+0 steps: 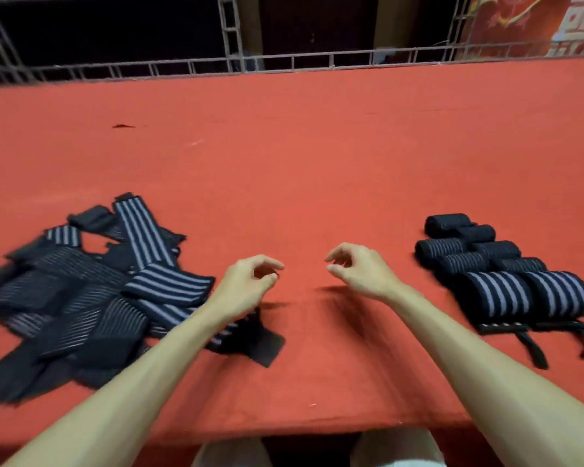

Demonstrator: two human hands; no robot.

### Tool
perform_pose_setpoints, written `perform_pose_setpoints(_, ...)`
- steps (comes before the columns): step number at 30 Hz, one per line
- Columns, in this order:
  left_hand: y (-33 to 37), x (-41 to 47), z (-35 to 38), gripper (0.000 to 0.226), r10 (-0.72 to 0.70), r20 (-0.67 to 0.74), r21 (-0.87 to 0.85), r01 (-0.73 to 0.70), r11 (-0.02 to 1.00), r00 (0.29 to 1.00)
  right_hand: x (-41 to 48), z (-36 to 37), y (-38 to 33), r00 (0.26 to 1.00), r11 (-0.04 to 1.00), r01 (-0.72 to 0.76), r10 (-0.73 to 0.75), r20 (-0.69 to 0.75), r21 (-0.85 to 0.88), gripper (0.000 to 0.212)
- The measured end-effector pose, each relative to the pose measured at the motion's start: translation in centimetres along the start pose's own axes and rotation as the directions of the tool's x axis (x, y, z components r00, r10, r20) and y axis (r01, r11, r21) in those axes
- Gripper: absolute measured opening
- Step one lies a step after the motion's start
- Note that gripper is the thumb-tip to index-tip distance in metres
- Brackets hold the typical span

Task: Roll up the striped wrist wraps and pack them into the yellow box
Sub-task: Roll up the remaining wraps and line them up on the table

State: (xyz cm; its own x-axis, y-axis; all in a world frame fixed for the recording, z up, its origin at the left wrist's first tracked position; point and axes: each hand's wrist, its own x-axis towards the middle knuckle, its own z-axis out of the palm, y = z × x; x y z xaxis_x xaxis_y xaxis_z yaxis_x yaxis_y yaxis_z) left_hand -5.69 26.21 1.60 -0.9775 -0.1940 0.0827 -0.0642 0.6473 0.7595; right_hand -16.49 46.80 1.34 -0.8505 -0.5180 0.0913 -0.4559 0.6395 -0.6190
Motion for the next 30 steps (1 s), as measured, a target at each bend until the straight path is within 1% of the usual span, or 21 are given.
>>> perform_pose_setpoints(2, -2.2, -2.4, -2.9, 0.023, 0.009, -0.024, 0.111, -0.006, 0.994, 1.0, -0.2, 2.5, -2.2, 0.993, 1.0, 0.0, 0.001, 0.12, -0.013, 0.019)
perform_pose_setpoints(4, -4.7, -4.7, -5.6, 0.023, 0.015, -0.05, 0.215, -0.004, 0.977, 0.999, -0.3, 5.1, -4.3, 0.981, 1.0, 0.021, -0.017, 0.192, -0.019, 0.02)
perform_pose_setpoints(5, -6.0, -5.9, -6.9, 0.024, 0.007, -0.08, 0.231, 0.012, 0.973, 0.997, -0.3, 6.6, -5.5, 0.976, 0.999, 0.037, -0.032, 0.215, -0.018, 0.021)
perform_pose_setpoints(7, -8.0, -7.4, -7.9, 0.025, -0.004, -0.134, 0.207, 0.032, 0.978, 0.991, -0.2, 8.6, -7.4, 0.969, 0.999, 0.027, -0.02, 0.247, -0.026, 0.028)
perform_pose_setpoints(8, -8.8, -8.0, -8.0, 0.025, 0.005, -0.149, 0.196, 0.024, 0.98, 0.989, -0.1, 9.5, -8.3, 0.962, 0.999, 0.004, 0.008, 0.273, -0.044, 0.035)
perform_pose_setpoints(11, -10.6, -8.5, -6.6, 0.028, 0.081, -0.144, 0.169, -0.056, 0.984, 0.986, 0.7, 11.9, -9.4, 0.951, 0.992, 0.01, 0.03, 0.307, -0.128, 0.057)
perform_pose_setpoints(13, -11.8, -8.4, -5.3, 0.032, 0.105, -0.131, 0.143, -0.086, 0.986, 0.986, 1.0, 13.2, -9.3, 0.946, 0.992, 0.026, 0.015, 0.323, -0.121, 0.064)
perform_pose_setpoints(14, -12.5, -8.4, -4.7, 0.033, 0.104, -0.131, 0.15, -0.084, 0.985, 0.986, 1.1, 13.8, -9.1, 0.946, 0.994, 0.033, 0.004, 0.325, -0.109, 0.061)
perform_pose_setpoints(16, -13.0, -8.3, -3.9, 0.031, 0.11, -0.142, 0.194, -0.082, 0.978, 0.984, 0.9, 13.9, -8.9, 0.948, 0.995, 0.044, -0.013, 0.317, -0.09, 0.049)
perform_pose_setpoints(18, -12.8, -7.9, -3.7, 0.03, 0.136, -0.139, 0.233, -0.101, 0.967, 0.981, 0.7, 13.0, -8.7, 0.943, 0.999, 0.048, -0.04, 0.332, -0.016, 0.04)
perform_pose_setpoints(20, -12.1, -7.6, -3.5, 0.032, 0.16, -0.11, 0.287, -0.123, 0.95, 0.981, 0.3, 11.5, -8.3, 0.933, 0.987, 0.01, -0.066, 0.353, 0.16, 0.036)
perform_pose_setpoints(22, -11.3, -7.3, -3.3, 0.036, 0.157, -0.081, 0.338, -0.121, 0.933, 0.984, -0.3, 9.6, -7.6, 0.922, 0.928, -0.073, -0.076, 0.379, 0.365, 0.027)
perform_pose_setpoints(24, -10.5, -6.8, -2.7, 0.04, 0.153, -0.048, 0.378, -0.123, 0.918, 0.987, -1.0, 7.5, -6.6, 0.918, 0.867, -0.153, -0.053, 0.394, 0.475, 0.019)
perform_pose_setpoints(26, -9.7, -6.3, -1.9, 0.043, 0.135, -0.021, 0.372, -0.118, 0.921, 0.991, -1.7, 5.5, -5.5, 0.919, 0.838, -0.206, -0.011, 0.394, 0.505, 0.014)
perform_pose_setpoints(28, -8.8, -5.9, -1.4, 0.041, 0.118, -0.029, 0.349, -0.101, 0.932, 0.993, -2.2, 3.6, -4.6, 0.921, 0.851, -0.23, 0.034, 0.388, 0.472, 0.012)
perform_pose_setpoints(30, -7.7, -5.3, -0.8, 0.038, 0.143, -0.06, 0.35, -0.113, 0.93, 0.988, -2.9, 1.7, -3.6, 0.924, 0.873, -0.241, 0.073, 0.376, 0.425, 0.016)
